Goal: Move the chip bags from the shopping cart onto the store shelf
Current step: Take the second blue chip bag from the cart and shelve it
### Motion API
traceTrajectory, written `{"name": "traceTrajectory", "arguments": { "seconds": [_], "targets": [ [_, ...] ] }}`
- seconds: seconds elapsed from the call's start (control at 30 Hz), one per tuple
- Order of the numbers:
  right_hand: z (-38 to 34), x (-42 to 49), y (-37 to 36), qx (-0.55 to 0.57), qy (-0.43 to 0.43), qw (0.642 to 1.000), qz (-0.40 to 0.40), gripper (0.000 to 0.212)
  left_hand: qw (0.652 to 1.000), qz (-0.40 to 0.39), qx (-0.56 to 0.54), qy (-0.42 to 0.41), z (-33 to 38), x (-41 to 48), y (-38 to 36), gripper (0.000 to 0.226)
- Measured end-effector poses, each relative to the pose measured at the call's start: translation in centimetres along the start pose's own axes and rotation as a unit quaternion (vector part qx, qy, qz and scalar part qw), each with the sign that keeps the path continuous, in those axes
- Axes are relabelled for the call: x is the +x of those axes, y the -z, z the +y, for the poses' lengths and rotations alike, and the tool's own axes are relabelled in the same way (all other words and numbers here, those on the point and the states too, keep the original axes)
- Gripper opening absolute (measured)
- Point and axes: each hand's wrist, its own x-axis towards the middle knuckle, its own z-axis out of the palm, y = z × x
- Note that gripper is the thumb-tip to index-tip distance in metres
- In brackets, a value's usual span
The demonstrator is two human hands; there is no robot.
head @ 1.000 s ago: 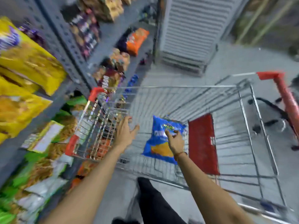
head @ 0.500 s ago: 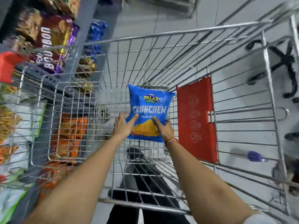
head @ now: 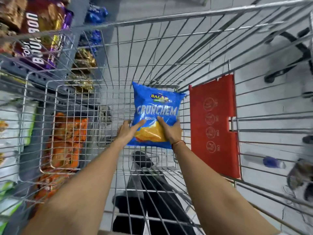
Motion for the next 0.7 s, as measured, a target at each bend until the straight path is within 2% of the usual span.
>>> {"name": "traceTrajectory", "arguments": {
  "seconds": [0.07, 0.13, 0.37, 0.5, 0.6, 0.67, 0.7],
  "targets": [
    [-0.3, -0.5, 0.1, 0.014, -0.003, 1.000, 0.011, 0.076, 1.000, -0.011, 0.011, -0.026, -0.1, -0.7, 0.4, 0.059],
    [-0.7, -0.9, 0.2, 0.032, 0.001, 0.999, 0.017, 0.073, 0.999, -0.016, 0.004, -0.030, 0.0, -1.0, 0.7, 0.050],
    [-3.9, -6.2, 0.8, 0.014, 0.083, 0.996, 0.011, 0.075, 0.994, -0.031, -0.099, -0.027, 0.4, -5.7, 4.0, 0.071],
    [-7.1, -10.0, 0.8, 0.025, 0.144, 0.989, 0.014, 0.075, 0.990, 0.001, -0.129, -0.064, 1.9, -9.1, 7.1, 0.089],
    [-9.9, -13.1, 0.6, 0.035, 0.202, 0.979, 0.001, 0.072, 0.979, 0.011, -0.173, -0.109, 3.5, -11.7, 10.0, 0.074],
    [-11.7, -15.4, 0.6, 0.050, 0.245, 0.968, 0.004, 0.063, 0.970, 0.001, -0.201, -0.133, 4.7, -14.1, 12.1, 0.083],
    [-12.7, -16.7, 0.6, 0.060, 0.260, 0.964, 0.005, 0.068, 0.965, 0.001, -0.212, -0.152, 5.3, -15.5, 13.2, 0.090]
  ]
}}
